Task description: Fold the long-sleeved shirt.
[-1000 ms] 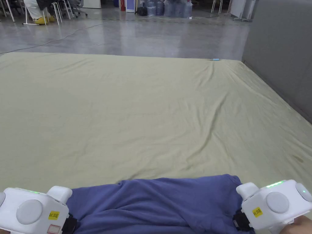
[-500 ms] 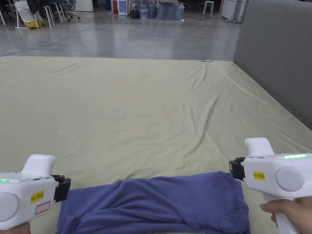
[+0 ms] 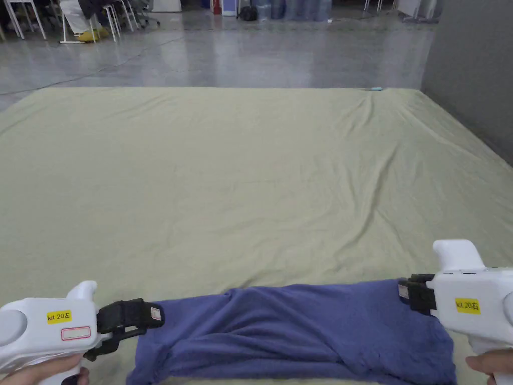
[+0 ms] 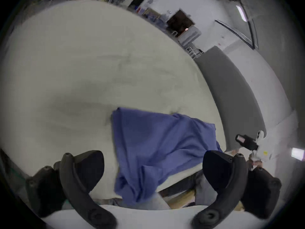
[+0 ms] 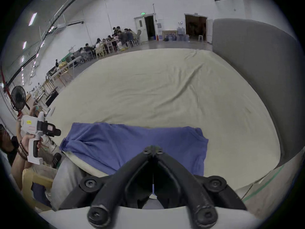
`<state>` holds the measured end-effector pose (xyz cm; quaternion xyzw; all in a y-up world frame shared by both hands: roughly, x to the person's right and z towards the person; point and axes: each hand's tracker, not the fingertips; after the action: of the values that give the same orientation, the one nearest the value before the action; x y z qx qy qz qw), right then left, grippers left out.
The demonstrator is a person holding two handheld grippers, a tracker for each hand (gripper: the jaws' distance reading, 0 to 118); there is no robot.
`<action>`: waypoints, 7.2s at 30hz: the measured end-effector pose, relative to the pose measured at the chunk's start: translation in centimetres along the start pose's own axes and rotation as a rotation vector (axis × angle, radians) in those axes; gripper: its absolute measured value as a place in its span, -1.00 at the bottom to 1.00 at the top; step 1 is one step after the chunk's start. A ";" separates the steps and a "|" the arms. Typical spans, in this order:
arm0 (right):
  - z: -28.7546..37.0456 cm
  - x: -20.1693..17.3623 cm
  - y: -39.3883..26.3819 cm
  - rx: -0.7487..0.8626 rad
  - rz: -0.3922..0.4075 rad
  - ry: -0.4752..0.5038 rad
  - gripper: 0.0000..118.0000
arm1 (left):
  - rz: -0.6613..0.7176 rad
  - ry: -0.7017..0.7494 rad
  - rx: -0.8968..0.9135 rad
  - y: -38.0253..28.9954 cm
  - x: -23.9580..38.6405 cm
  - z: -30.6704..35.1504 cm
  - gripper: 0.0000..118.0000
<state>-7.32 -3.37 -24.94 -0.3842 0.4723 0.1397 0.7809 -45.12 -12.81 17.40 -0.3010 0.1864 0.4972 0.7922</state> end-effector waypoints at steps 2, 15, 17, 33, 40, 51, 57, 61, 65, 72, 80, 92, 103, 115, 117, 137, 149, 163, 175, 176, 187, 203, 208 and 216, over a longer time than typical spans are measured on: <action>-0.5 -0.1 -0.3 -0.015 -0.007 0.008 -1.00 | 0.105 -0.088 -0.041 0.2 -2.1 -1.3 0.96; -1.2 0.3 -0.4 -0.058 -0.025 0.013 -1.00 | 0.104 -0.411 -0.088 0.9 -1.4 -9.4 0.23; -1.0 0.2 -0.4 -0.058 -0.027 0.007 -1.00 | 0.067 -0.318 -0.076 1.6 -1.5 -9.1 -1.00; -1.8 -0.1 -0.6 -0.073 -0.027 0.016 -1.00 | -0.085 0.104 0.156 6.8 -6.1 5.6 -1.00; -2.0 -0.6 -0.5 -0.069 -0.009 0.033 -1.00 | -0.067 0.017 0.108 6.4 -3.4 7.6 -1.00; -1.2 -1.1 0.0 0.011 0.024 -0.031 -1.00 | -0.226 -0.189 -0.088 2.1 18.0 -4.4 -1.00; -0.7 -0.4 -0.1 0.029 0.001 -0.021 -1.00 | -0.230 -0.139 -0.209 0.5 20.7 -14.5 -1.00; -0.6 -0.4 -0.4 0.022 0.007 -0.017 -1.00 | -0.257 -0.121 -0.292 -1.1 21.2 -18.1 -0.96; -0.7 -0.3 -0.5 0.016 0.005 -0.011 -1.00 | -0.208 -0.225 -0.289 -1.1 20.4 -18.9 0.54; -1.1 -0.4 -0.6 0.012 -0.008 0.003 -1.00 | -0.298 -0.152 -0.170 1.1 21.2 -12.0 0.33; -1.0 -2.4 0.2 0.060 0.039 -0.057 -1.00 | -0.568 0.258 -0.083 -3.0 21.6 -9.6 -1.00; -0.7 -1.4 -0.7 0.034 0.015 -0.018 -1.00 | -0.535 0.172 -0.196 -4.1 24.8 -23.3 -1.00; -1.2 -0.7 -0.6 0.021 -0.013 -0.021 -1.00 | -0.497 0.013 -0.241 -3.9 26.9 -20.7 -1.00; -8.8 -7.2 1.6 -0.169 -0.163 0.308 -1.00 | -0.365 0.048 -0.021 1.1 18.1 -5.6 -1.00; -11.0 -6.9 0.3 -0.211 -0.171 0.277 -1.00 | -0.314 0.029 -0.028 1.3 16.1 -5.1 -1.00; -14.1 -4.2 -3.3 -0.320 -0.157 0.192 -1.00 | -0.072 -0.209 -0.138 1.5 7.3 -14.7 -1.00; -11.6 -11.5 2.0 -0.170 -0.104 0.192 -1.00 | -0.242 -0.179 -0.076 5.2 6.9 -6.9 -1.00; -21.8 -49.2 6.0 0.110 0.295 0.441 -1.00 | -0.216 0.246 0.096 17.4 -19.5 19.1 -1.00; -25.7 -55.4 4.8 0.103 0.362 0.478 -1.00 | -0.243 0.432 0.235 16.5 -21.4 19.7 0.97; -25.1 -54.3 5.2 0.114 0.356 0.481 -1.00 | -0.256 0.452 0.280 16.7 -20.9 20.3 0.95; -10.6 -37.9 13.8 0.367 0.335 0.264 -1.00 | -0.470 0.592 0.670 12.4 0.3 19.7 -1.00; 5.7 -14.2 11.2 0.793 0.099 -0.169 -1.00 | -0.736 0.340 1.119 0.0 27.6 5.6 -1.00; 4.2 -10.9 6.1 0.801 0.131 -0.217 -0.97 | -0.718 0.404 1.073 -5.5 26.4 2.5 -1.00; 3.8 -8.2 1.6 0.804 0.084 -0.253 -0.98 | -0.721 0.387 1.024 -8.8 22.9 0.5 -1.00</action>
<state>-10.06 1.63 -17.76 -0.0092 0.4049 0.0218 0.9140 -27.18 0.14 6.69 -0.0133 0.4264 -0.0143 0.9043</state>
